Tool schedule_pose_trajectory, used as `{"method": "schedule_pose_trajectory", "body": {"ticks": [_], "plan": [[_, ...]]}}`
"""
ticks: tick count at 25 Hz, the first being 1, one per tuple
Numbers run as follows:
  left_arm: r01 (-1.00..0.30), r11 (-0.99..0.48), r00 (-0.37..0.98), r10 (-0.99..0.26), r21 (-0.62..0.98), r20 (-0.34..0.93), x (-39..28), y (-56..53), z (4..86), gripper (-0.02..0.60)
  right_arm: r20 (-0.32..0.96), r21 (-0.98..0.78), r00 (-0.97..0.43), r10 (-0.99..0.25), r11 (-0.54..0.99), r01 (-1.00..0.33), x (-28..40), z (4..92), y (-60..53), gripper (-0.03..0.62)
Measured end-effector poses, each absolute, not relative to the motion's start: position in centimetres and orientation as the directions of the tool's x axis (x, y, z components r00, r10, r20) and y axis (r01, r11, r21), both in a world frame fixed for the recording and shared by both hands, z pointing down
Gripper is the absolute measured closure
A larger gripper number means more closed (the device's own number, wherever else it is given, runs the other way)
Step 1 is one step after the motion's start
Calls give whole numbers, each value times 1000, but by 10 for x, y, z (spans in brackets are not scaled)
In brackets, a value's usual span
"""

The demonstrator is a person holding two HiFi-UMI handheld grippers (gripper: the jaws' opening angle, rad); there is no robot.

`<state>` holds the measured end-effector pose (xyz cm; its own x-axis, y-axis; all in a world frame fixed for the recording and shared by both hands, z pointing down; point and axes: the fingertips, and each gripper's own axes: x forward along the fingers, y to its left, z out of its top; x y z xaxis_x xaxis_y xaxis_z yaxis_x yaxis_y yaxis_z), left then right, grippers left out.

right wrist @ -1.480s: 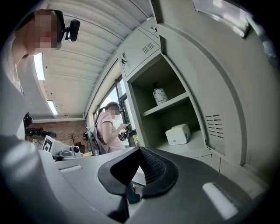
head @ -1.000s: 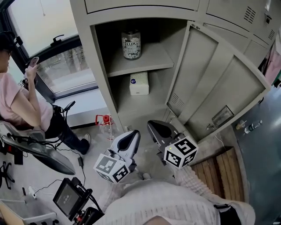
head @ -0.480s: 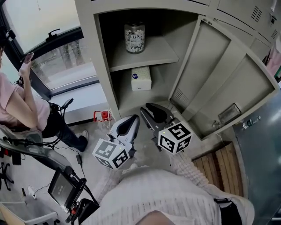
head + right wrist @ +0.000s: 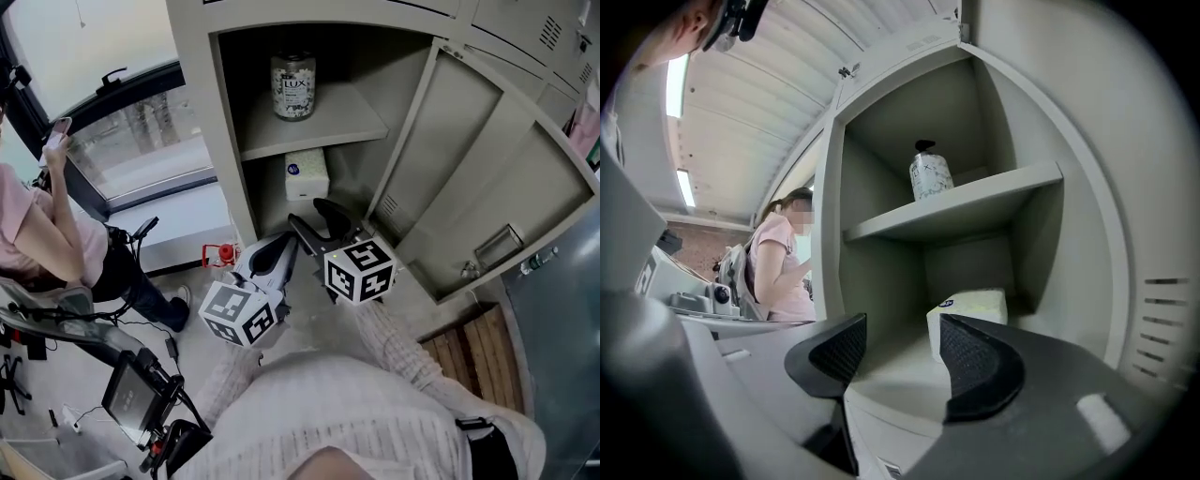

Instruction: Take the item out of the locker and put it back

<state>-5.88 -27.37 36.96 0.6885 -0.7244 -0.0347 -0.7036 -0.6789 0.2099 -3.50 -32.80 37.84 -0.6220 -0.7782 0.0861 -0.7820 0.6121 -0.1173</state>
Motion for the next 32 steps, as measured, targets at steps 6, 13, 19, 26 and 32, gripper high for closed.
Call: {"method": "schedule_pose_trajectory", "body": {"ticks": [6, 13, 19, 26, 32], "plan": [[-731, -652, 661, -750, 200, -31, -63, -286, 369, 575, 103, -91, -572, -814, 565, -820, -32, 380, -347, 305], [-722, -659, 669, -743, 211, -33, -63, -289, 373, 575, 152, -54, -477, -866, 475, -878, -26, 385, -376, 203], [-711, -670, 680, -732, 213, -38, -62, -291, 374, 575, 220, 7, -401, -889, 413, -911, -21, 393, -395, 151], [-700, -682, 692, -721, 213, -38, -62, -294, 373, 575, 238, 5, -349, -907, 360, -933, -11, 393, -412, 134], [-690, -690, 702, -711, 219, -33, -61, -298, 375, 575, 253, 22, -312, -916, 327, -945, -2, 395, -427, 129]]}}
